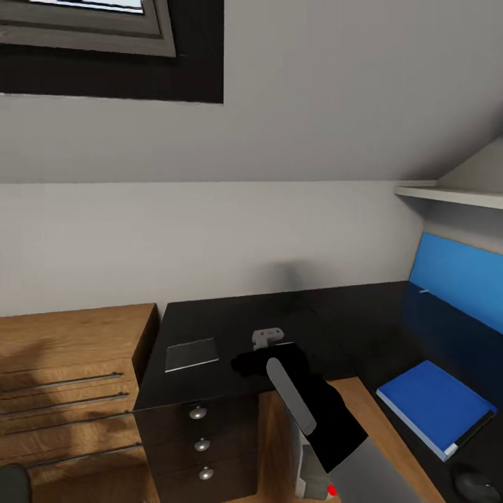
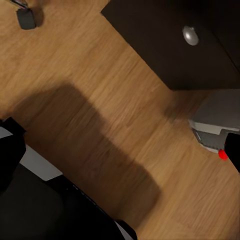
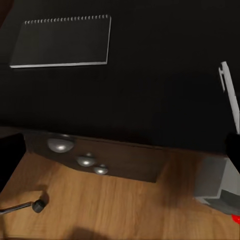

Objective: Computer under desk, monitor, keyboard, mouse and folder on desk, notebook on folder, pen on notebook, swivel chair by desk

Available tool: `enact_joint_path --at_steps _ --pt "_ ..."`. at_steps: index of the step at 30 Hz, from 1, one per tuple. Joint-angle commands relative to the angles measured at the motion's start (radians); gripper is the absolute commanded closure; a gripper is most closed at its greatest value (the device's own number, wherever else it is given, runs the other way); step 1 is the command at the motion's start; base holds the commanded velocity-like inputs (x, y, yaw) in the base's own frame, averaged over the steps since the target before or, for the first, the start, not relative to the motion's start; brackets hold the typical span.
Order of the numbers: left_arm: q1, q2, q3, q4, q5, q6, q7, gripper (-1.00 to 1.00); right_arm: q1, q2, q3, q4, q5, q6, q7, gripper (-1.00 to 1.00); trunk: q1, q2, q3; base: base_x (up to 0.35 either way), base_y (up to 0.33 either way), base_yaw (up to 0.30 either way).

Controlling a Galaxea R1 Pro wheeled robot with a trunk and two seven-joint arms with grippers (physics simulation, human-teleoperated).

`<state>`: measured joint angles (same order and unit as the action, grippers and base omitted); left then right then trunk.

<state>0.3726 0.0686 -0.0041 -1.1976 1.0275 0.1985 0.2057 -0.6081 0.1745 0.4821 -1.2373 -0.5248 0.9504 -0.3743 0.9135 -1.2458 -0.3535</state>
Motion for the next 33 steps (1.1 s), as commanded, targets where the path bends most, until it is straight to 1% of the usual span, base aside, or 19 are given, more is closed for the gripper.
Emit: enact_joint_path --at_steps 1,10,14,18,27,33 --pt "0.000 0.000 0.000 -0.002 0.008 0.003 0.006 -1.00 -0.001 0.000 0.001 -0.001 -0.011 0.002 -0.010 -1.00 0.000 -0.001 -0.001 0.000 0.000 0.280" --pt "0.001 0.001 -0.001 0.005 0.004 0.000 0.007 -1.00 -0.001 0.000 0.001 0.009 -0.010 0.000 -0.011 -1.00 0.000 -0.001 -0.001 0.000 0.000 0.280" --pt "0.002 0.002 -0.001 0.014 0.005 -0.020 0.004 -1.00 -0.007 0.000 0.001 0.021 -0.009 -0.002 -0.011 -1.00 0.000 -0.001 -0.001 0.029 -0.030 0.280" --pt "0.002 0.002 -0.001 0.020 0.005 -0.034 0.003 -1.00 -0.008 0.000 0.001 0.024 -0.009 -0.002 -0.011 -1.00 0.000 -0.001 -0.001 0.197 -0.204 0.280" --pt "0.011 0.010 0.001 0.027 0.008 -0.032 -0.005 -1.00 -0.009 0.000 0.000 0.024 -0.009 -0.004 -0.011 -1.00 0.000 -0.001 -0.001 0.242 -0.248 0.280" --pt "0.011 0.010 0.000 0.040 0.005 -0.034 0.003 -1.00 -0.009 0.000 0.000 0.024 -0.008 -0.004 -0.011 -1.00 0.000 -0.001 -0.001 0.198 -0.192 0.280"
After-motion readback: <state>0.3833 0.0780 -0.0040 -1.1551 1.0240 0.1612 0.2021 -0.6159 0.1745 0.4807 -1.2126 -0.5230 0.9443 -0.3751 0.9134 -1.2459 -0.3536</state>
